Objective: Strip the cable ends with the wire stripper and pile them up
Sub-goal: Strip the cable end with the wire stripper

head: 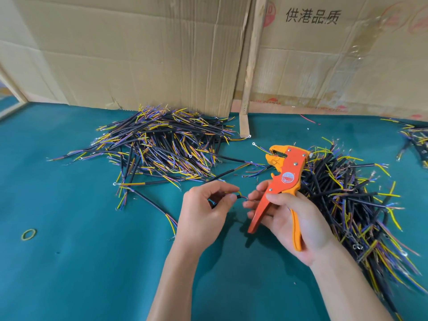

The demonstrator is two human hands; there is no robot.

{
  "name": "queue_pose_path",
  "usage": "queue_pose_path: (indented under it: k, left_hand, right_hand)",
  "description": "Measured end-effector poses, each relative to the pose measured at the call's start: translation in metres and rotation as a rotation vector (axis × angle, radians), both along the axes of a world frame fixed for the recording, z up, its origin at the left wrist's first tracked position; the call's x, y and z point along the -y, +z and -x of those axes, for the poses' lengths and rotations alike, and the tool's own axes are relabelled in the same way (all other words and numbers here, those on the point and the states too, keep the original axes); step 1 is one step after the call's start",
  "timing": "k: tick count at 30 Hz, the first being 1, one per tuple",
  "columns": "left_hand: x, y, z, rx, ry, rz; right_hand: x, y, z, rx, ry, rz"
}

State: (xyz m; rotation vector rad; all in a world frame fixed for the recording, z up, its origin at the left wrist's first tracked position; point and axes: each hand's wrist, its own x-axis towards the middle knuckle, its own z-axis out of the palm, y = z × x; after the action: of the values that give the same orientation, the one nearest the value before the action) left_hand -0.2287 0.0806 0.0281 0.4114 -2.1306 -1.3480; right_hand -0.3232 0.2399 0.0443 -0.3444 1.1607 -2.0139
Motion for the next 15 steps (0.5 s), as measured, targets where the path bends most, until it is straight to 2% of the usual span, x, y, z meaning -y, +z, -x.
queue_pose_path:
  k: [4, 7, 10, 15]
  left_hand:
    - [-0.002, -0.002, 0.002, -0.006, 0.048, 0.02]
    - [0.002, -0.003, 0.001, -0.017, 0.145, 0.001]
    - [0.027, -0.005, -0.001, -0.116, 0.304, -0.191]
    - [0.014, 0.011, 0.004, -0.206, 0.253, -0.444]
  right_hand:
    - [0.003, 0.0, -0.003, 0.017, -0.01, 0.021]
    - [0.004, -0.001, -0.006, 0.102, 0.035, 0.074]
    - [0.001, 0.0, -0.007, 0.162, 0.106, 0.101]
    - [0.009, -0.008, -0.011, 0.17, 0.082, 0.009]
